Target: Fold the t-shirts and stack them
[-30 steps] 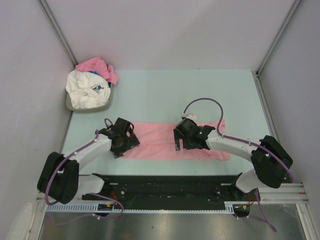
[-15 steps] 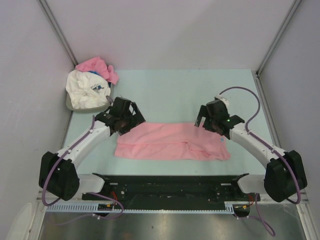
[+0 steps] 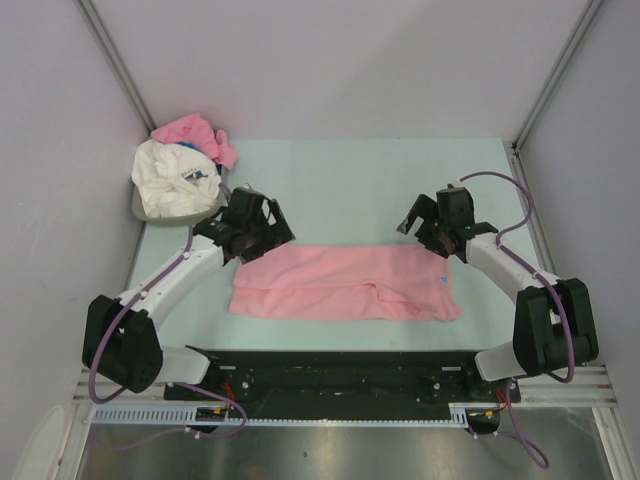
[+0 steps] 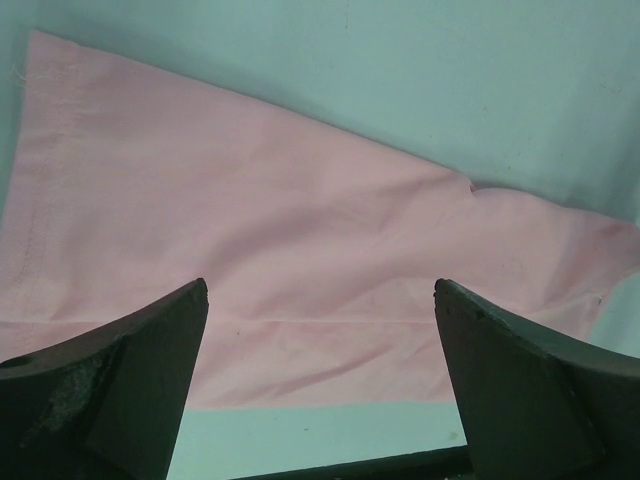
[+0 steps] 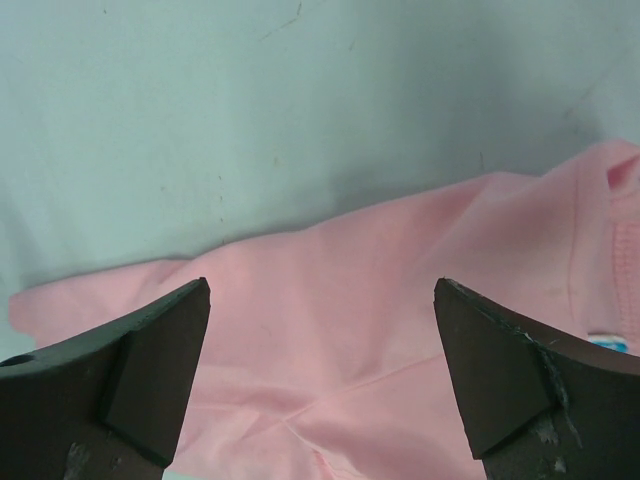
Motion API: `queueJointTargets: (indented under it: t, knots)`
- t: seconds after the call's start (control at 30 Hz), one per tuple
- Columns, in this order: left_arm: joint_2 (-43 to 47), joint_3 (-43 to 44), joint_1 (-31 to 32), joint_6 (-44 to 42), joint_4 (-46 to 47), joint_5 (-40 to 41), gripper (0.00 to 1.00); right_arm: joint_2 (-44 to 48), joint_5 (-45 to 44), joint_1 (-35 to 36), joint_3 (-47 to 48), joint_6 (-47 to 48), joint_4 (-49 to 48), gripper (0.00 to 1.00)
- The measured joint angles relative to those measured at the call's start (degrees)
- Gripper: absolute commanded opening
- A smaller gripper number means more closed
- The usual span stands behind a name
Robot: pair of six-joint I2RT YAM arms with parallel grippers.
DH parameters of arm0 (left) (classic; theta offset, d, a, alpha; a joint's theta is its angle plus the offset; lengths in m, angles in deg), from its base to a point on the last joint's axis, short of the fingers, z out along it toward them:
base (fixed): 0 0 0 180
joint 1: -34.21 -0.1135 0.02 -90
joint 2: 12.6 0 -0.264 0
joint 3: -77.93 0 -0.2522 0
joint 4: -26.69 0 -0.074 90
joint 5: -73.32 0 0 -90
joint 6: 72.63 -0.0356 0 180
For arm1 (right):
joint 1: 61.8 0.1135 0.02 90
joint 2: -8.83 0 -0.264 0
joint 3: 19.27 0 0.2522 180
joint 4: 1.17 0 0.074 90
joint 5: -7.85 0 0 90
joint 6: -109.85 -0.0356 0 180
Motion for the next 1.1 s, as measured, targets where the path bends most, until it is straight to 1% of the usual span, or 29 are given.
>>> queueJointTargets:
  t: [0.17,0.37,0.63,0.73,0.83,1.0,1.1]
  knots:
    - [-0.48,-1.16,0.00,-0.46,1.14,-0.33,1.00,-5.03,1.81,-1.60,0.00,-0.79,-4.68,1.00]
    - [-1.27,-1.92,-0.02,-1.07,1.49,-0.37,1.00,-10.78,1.97,-5.09,0.00,-0.35,-5.86,1.00]
    - [-1.27,-3.28,-0.09,-1.36,2.32,-0.31,1.00,-11.10,-4.02,-9.29,-1.18,2.71,-4.59,1.00]
    - [-1.27,-3.74,-0.28,-1.33,2.32,-0.33,1.00,-10.32,-5.07,-9.42,-1.51,3.80,-4.46,1.00]
    - [-1.25,-3.74,-0.35,-1.36,2.34,-0.28,1.00,-6.38,-5.86,-8.28,-2.23,4.46,-3.54,1.00]
    - [-0.85,-3.74,-0.42,-1.38,2.25,-0.15,1.00,2.84,-7.82,-2.54,-0.59,4.98,-2.16,1.00]
    - [-0.31,-3.74,-0.42,-1.51,1.86,0.07,1.00,4.74,-7.80,0.13,1.92,4.63,-1.55,1.00]
